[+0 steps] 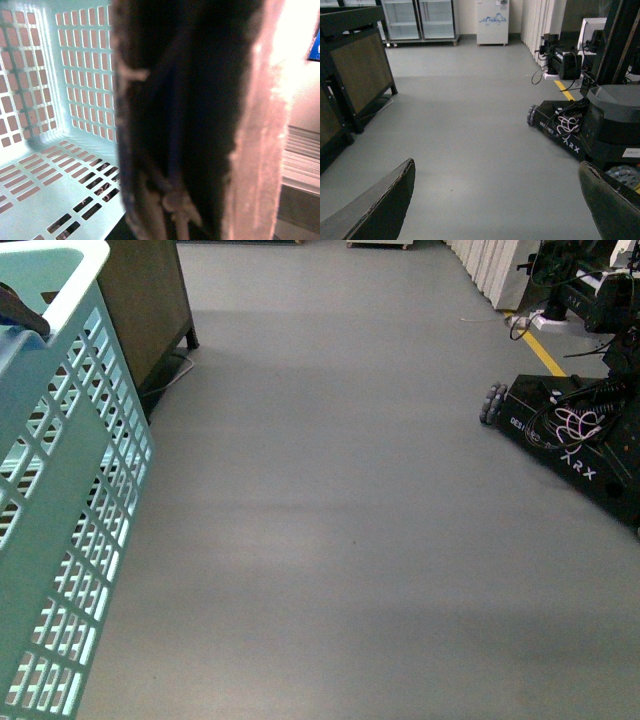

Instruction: Pick mango and avocado into basket

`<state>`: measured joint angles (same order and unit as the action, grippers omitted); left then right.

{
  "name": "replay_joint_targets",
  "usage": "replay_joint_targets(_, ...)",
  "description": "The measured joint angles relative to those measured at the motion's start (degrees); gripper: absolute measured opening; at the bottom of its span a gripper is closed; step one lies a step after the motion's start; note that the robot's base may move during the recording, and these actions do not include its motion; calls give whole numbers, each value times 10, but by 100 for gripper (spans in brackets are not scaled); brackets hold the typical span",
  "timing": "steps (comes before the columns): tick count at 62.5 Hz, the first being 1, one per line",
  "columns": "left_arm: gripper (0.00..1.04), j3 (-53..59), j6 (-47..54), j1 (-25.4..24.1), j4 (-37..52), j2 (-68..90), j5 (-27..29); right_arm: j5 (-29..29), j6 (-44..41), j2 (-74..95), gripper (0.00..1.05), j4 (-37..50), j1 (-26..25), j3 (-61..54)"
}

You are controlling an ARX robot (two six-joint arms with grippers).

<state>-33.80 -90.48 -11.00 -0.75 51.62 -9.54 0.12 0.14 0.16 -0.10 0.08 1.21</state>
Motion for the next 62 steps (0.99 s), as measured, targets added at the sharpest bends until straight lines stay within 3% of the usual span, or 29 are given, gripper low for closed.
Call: replay_joint_targets(62,14,0,0,0,0,0,0,0,0,0,96,0,0,0)
